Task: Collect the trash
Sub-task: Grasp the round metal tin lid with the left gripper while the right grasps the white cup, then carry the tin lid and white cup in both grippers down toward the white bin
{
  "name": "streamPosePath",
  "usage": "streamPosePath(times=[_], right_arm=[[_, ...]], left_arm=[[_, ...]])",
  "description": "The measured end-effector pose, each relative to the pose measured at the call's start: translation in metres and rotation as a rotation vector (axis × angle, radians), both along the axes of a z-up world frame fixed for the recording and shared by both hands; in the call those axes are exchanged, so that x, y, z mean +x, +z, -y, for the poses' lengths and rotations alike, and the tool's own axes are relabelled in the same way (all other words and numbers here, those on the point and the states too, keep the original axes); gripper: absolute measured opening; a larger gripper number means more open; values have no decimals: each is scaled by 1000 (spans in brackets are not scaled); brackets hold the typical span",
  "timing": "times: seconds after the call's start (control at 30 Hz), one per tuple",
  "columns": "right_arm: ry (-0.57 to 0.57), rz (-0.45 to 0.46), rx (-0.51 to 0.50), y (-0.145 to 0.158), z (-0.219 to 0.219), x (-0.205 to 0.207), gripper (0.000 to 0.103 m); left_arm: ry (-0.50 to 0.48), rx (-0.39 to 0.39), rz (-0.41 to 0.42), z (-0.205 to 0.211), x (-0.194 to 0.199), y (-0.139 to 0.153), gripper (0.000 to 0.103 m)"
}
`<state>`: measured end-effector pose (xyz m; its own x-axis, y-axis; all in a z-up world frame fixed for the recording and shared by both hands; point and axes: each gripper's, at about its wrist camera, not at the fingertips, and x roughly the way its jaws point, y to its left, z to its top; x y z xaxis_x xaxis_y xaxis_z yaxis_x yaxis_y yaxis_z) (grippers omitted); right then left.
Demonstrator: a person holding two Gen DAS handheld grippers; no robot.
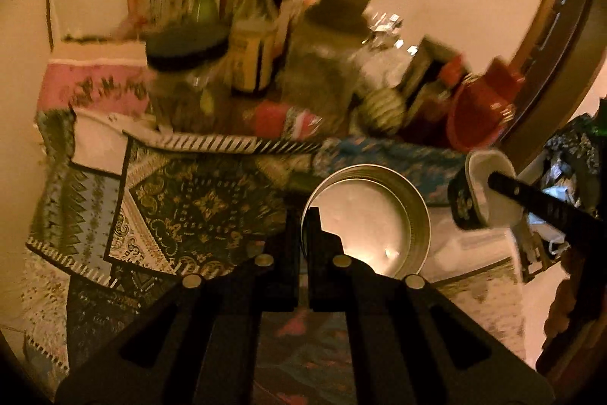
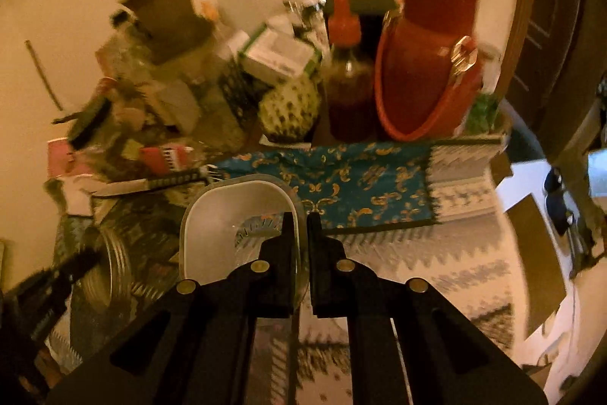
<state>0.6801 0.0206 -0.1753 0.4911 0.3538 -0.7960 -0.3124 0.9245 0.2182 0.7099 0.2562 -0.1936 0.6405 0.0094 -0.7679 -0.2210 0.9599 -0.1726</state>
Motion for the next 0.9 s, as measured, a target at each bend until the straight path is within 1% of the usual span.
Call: streamPosePath(times=[0.03, 0.13, 0.27, 0.4, 0.53, 0.63, 0.77, 0.9], right_arm=[[5, 14, 4, 6, -1, 1, 5], [20, 61, 27, 32, 21, -20, 5], [36, 119, 55, 59, 49, -48, 5], [49, 188, 77, 87, 84, -82, 5], [68, 240, 102, 107, 118, -115, 5], [80, 261, 125, 118, 140, -134, 5], [101, 275, 147, 129, 156, -156, 5], [108, 285, 167, 137, 166, -176, 5]], left_arm=[[-1, 3, 20, 7, -5, 10, 1], [-7, 8, 72, 31, -18, 36, 1], [-24, 22, 149, 70, -49, 73, 1], [-25, 38, 212, 107, -84, 99, 1], [-18, 47, 270, 144, -128, 123, 1], [-15, 56, 299, 168, -157, 136, 1], [-11, 59, 334, 188, -190, 153, 1], [-14, 57, 363, 196, -217, 168, 1]])
